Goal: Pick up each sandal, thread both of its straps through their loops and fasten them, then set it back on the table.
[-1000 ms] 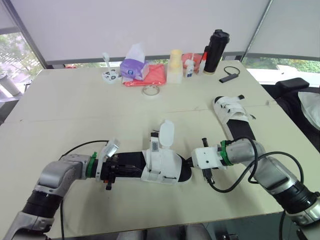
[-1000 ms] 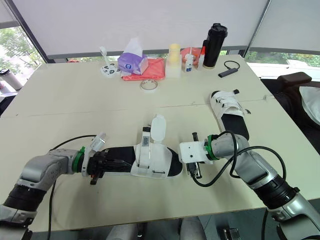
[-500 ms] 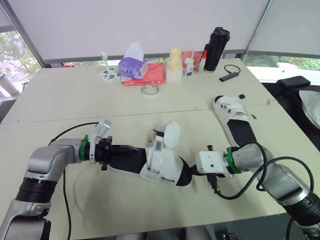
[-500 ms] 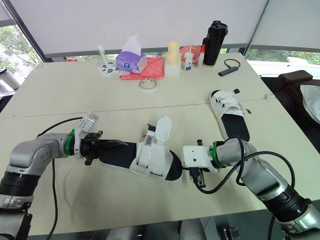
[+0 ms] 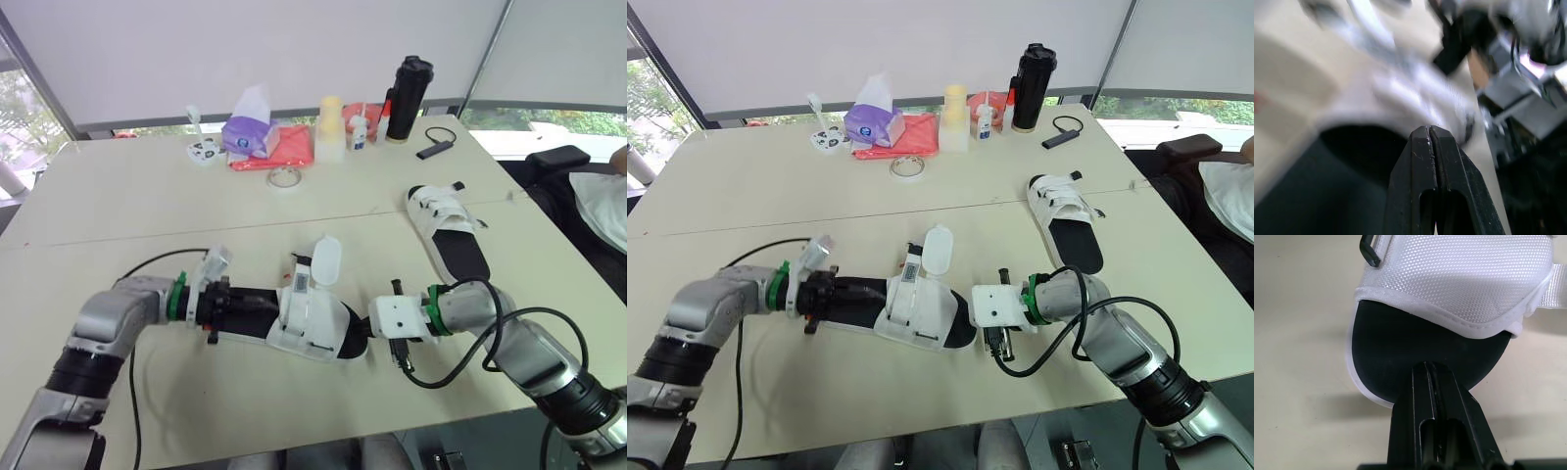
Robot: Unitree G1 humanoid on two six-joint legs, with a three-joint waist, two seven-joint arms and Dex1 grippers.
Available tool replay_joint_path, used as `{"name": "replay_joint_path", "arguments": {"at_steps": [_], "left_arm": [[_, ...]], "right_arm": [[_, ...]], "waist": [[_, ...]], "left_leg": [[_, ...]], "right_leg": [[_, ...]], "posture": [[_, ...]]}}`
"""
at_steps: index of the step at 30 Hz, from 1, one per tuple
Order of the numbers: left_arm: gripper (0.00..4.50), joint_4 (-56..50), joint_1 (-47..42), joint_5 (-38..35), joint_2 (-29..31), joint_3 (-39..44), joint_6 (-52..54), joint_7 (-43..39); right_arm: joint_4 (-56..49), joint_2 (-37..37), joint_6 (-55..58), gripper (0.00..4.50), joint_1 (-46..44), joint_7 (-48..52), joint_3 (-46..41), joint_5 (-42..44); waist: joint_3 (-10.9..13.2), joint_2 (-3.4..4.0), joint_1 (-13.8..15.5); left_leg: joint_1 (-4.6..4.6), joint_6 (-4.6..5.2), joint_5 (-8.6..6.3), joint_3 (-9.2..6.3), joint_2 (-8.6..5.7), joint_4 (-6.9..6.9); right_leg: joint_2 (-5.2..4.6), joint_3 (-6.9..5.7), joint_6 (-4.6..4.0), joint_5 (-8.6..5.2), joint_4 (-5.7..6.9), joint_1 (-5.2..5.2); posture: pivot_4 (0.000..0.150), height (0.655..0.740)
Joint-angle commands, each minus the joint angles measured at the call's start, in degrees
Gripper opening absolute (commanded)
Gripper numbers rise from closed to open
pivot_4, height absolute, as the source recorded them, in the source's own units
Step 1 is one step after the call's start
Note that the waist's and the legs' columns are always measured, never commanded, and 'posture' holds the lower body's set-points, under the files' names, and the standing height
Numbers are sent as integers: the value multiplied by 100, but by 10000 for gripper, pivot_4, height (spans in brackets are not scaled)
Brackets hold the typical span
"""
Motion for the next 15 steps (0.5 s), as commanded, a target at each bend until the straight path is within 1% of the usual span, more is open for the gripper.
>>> {"name": "replay_joint_path", "arguments": {"at_steps": [1,6,15], "left_arm": [[151,-109,179,358,206,-211,-440,-139],[151,-120,293,474,137,-284,-612,-88],[151,-579,319,149,-45,-193,-294,-29]], "right_arm": [[170,59,1,0,-157,-11,27,-119],[292,156,-11,0,-329,20,7,-43],[501,281,-49,0,-585,84,-55,14]], "waist": [[1,0,6],[1,1,14],[3,2,9]], "left_leg": [[0,0,0,0,2,3],[0,-1,1,2,6,5],[-2,0,1,7,-3,8]], "right_leg": [[0,0,0,0,0,0],[-1,4,-1,1,0,1],[-1,5,3,2,3,0]], "posture": [[1500,7400],[1500,7400],[1500,7400]]}}
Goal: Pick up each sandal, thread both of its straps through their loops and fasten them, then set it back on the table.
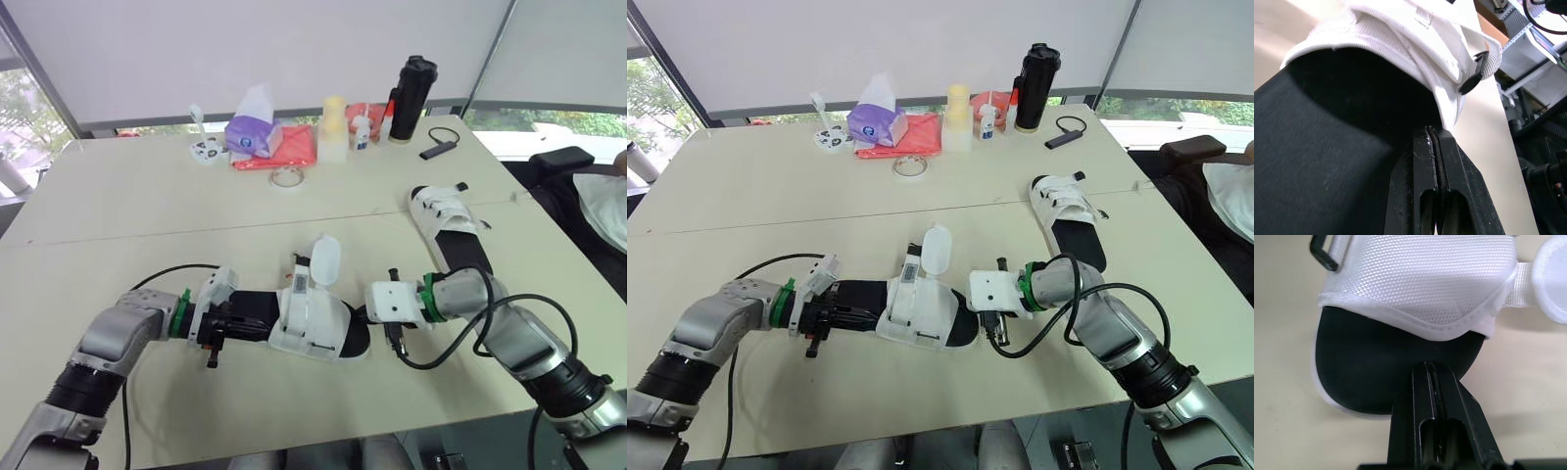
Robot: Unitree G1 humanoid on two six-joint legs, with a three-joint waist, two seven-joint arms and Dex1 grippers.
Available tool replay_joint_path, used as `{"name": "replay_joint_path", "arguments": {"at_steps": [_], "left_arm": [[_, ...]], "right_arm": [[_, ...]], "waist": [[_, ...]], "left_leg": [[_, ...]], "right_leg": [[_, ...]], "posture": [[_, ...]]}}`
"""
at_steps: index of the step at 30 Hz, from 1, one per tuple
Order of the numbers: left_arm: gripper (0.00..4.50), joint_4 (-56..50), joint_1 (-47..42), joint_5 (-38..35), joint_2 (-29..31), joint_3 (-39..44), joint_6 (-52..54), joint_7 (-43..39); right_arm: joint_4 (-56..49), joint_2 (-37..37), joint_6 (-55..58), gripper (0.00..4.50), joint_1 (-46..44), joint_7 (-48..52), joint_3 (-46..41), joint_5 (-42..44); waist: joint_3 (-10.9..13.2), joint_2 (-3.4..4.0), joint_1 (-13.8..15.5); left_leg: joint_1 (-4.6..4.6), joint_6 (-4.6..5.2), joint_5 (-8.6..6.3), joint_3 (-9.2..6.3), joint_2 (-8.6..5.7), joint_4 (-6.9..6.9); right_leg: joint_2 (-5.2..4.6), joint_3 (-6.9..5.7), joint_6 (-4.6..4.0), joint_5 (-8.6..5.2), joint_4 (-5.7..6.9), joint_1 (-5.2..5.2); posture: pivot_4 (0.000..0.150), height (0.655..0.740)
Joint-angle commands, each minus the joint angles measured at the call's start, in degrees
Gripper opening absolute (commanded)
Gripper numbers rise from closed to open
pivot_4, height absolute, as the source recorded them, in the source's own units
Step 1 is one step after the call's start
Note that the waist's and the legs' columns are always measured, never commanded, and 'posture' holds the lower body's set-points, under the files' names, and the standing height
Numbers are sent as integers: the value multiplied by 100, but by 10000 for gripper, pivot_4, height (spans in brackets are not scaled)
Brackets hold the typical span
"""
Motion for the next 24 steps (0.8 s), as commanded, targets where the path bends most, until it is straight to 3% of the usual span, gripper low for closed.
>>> {"name": "replay_joint_path", "arguments": {"at_steps": [1,10,18,24], "left_arm": [[151,-468,70,-314,-29,51,243,-27],[151,-933,205,-529,93,63,548,-42],[151,-877,260,-462,177,95,458,-2],[151,-837,229,-418,109,42,390,60]], "right_arm": [[37,65,-46,0,-178,27,-87,39],[205,-21,-132,0,-348,241,-127,99],[-808,-729,461,0,98,888,-547,825],[-1025,-520,844,0,156,666,-712,1205]], "waist": [[2,1,-5],[6,2,-8],[9,7,0],[10,8,-2]], "left_leg": [[0,0,0,0,-1,0],[0,0,0,1,-1,2],[-4,1,0,2,0,19],[-6,1,-1,2,9,47]], "right_leg": [[1,0,0,0,0,0],[3,1,15,8,7,-1],[3,1,12,6,11,0],[5,2,-2,0,30,3]], "posture": [[1500,7400],[1500,7400],[1500,7400],[1500,7400]]}}
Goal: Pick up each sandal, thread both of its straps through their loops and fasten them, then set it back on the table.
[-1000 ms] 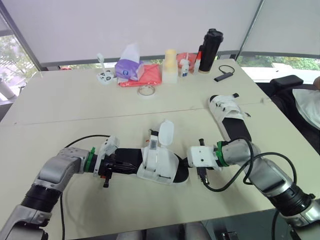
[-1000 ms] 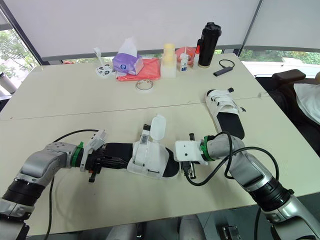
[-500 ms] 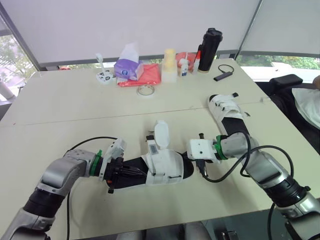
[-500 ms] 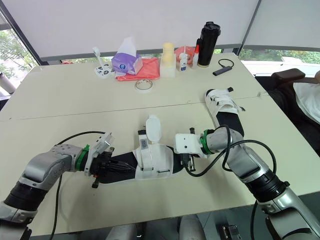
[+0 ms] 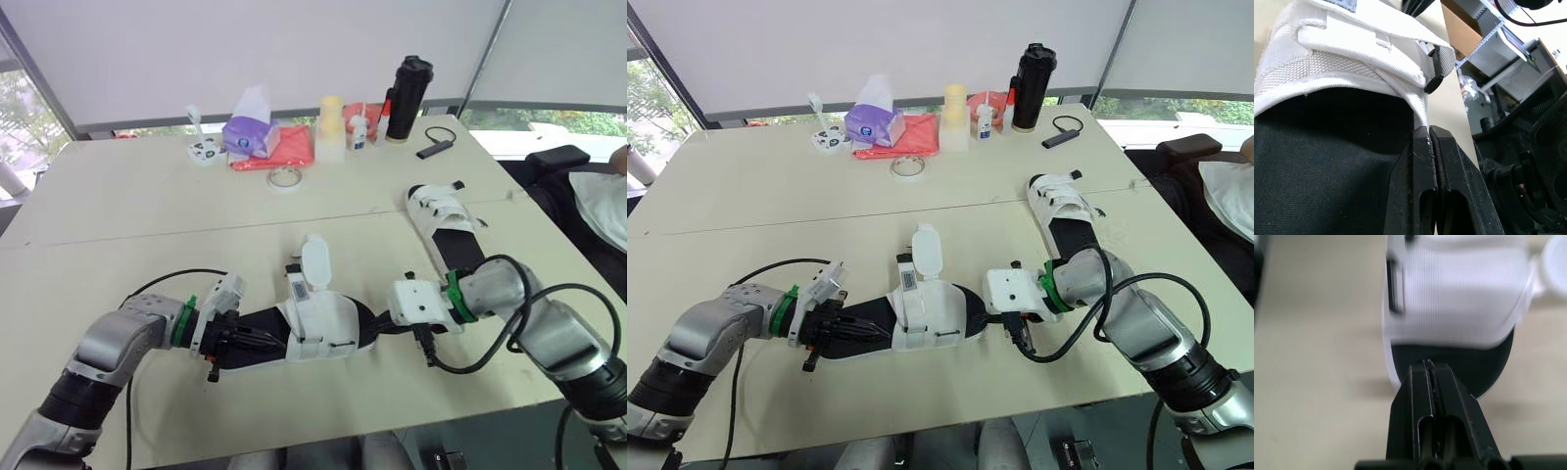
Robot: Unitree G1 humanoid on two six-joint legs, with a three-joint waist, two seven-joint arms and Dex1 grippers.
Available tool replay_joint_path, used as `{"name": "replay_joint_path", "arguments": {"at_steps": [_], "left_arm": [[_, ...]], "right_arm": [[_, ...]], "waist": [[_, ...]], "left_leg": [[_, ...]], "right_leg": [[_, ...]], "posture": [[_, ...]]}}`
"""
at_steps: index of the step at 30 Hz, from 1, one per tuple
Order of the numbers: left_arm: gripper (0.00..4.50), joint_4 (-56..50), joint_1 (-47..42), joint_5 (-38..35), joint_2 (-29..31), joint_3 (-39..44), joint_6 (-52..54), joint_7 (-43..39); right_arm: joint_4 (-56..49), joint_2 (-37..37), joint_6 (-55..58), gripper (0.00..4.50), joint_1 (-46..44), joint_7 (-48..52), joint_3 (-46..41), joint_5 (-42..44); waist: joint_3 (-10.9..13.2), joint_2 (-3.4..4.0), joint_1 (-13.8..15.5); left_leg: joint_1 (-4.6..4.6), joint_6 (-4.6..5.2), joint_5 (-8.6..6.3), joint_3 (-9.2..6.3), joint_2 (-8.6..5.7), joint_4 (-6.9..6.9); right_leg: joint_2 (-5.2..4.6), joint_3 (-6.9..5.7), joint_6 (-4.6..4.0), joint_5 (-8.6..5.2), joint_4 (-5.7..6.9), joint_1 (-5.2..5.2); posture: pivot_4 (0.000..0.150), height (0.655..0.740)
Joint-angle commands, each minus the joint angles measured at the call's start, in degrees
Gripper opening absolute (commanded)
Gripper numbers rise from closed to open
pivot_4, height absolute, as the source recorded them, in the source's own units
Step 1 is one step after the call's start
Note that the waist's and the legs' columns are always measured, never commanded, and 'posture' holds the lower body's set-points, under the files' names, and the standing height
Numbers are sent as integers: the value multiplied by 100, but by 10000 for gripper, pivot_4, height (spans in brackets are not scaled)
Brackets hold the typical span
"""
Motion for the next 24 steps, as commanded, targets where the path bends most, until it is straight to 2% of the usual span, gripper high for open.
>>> {"name": "replay_joint_path", "arguments": {"at_steps": [1,5,11,18,24], "left_arm": [[151,-74,-15,-30,-37,35,-80,64],[151,-73,-14,-56,-63,65,-69,122],[151,-144,14,-107,-56,89,-25,184],[151,-148,28,-123,-34,117,-25,213],[151,-183,43,-159,-37,117,-15,252]], "right_arm": [[-66,219,77,0,62,-267,-123,158],[84,451,46,0,180,-517,-138,192],[344,326,-313,0,340,-530,-26,-46],[235,267,-85,0,368,-472,-295,313],[630,533,-234,0,395,-645,-176,244]], "waist": [[0,0,4],[1,1,16],[1,1,12],[1,1,7],[1,1,6]], "left_leg": [[0,0,0,-1,1,4],[-13,1,-1,-5,1,17],[-16,1,0,-5,-3,21],[-16,1,0,-4,-4,21],[-15,1,0,-4,-4,23]], "right_leg": [[0,0,0,0,0,2],[-2,0,0,0,0,0],[-3,0,1,1,1,0],[-2,0,1,1,4,-1],[-2,0,1,1,7,-1]], "posture": [[1500,7400],[1500,7400],[1500,7400],[1500,7400],[1500,7400]]}}
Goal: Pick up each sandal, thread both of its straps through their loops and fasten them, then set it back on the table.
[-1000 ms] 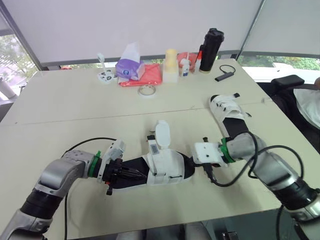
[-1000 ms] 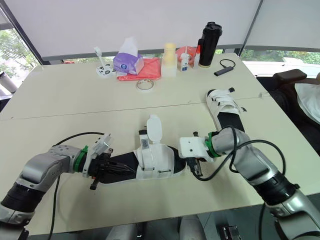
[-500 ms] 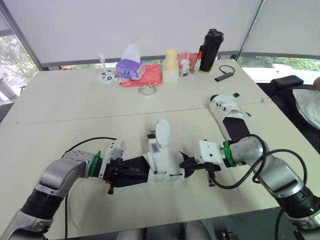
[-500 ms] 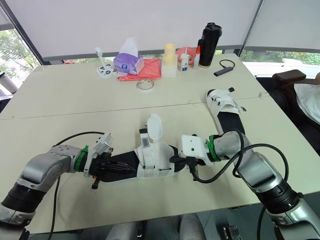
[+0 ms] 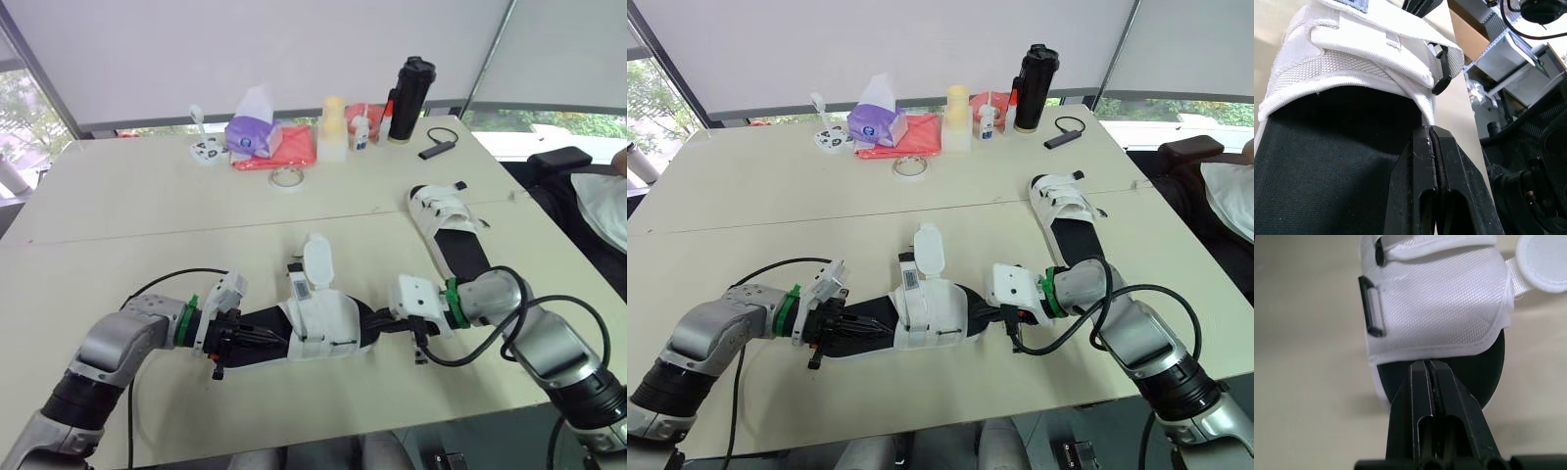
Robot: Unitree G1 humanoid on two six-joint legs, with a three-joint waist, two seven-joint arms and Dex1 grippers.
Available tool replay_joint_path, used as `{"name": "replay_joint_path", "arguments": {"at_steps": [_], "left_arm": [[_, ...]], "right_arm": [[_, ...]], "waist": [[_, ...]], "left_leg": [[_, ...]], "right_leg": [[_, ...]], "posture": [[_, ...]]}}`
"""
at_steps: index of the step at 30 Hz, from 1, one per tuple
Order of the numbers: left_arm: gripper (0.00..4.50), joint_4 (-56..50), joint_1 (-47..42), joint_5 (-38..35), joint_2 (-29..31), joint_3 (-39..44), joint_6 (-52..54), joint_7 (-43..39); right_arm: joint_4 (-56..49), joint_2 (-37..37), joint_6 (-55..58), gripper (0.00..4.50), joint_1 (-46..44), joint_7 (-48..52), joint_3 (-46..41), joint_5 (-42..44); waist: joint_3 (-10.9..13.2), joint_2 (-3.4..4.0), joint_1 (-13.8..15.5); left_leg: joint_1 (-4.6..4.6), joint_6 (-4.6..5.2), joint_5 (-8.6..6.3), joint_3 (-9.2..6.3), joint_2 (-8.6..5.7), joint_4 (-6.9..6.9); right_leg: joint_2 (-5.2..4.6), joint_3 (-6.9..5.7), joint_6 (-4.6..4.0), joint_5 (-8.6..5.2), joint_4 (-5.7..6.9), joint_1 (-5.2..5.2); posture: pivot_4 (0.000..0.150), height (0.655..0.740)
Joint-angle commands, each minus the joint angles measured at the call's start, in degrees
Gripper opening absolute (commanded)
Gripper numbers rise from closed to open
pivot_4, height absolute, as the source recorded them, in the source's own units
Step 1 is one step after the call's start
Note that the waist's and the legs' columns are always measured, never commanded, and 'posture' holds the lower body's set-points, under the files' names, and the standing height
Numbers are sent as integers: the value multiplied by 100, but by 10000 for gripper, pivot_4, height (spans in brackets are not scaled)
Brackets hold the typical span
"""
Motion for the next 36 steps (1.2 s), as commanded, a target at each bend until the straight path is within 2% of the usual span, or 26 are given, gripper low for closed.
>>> {"name": "replay_joint_path", "arguments": {"at_steps": [1,10,14,20,33,36], "left_arm": [[151,-183,18,-99,34,116,-18,22],[151,-162,-13,-291,100,413,73,107],[151,248,-525,-714,100,945,357,160],[151,945,-1151,-526,27,937,296,118],[151,2421,-2111,54,-1014,713,-19,538],[9573,2599,-2202,75,-1181,769,50,724]], "right_arm": [[130,128,-154,0,6,-109,-20,10],[563,138,-603,0,202,-147,129,-282],[482,158,-637,0,253,-161,189,-323],[417,211,-619,0,236,-180,242,-377],[434,216,-650,0,171,-162,289,-494],[444,205,-669,0,169,-165,313,-535]], "waist": [[0,0,0],[0,0,-1],[-1,-2,13],[-1,-2,-7],[-2,-5,-6],[-2,-6,-15]], "left_leg": [[0,0,0,0,0,1],[3,0,0,1,-5,6],[7,0,0,-4,-4,11],[24,0,0,0,-7,15],[27,0,1,-1,-9,16],[28,0,1,-2,-10,17]], "right_leg": [[0,0,0,0,1,0],[0,0,1,0,9,1],[3,0,0,-1,25,2],[5,4,4,-3,42,10],[9,4,25,8,52,10],[9,5,27,9,54,10]], "posture": [[1500,7400],[1500,7400],[1500,7400],[1500,7400],[1500,7400],[1500,7400]]}}
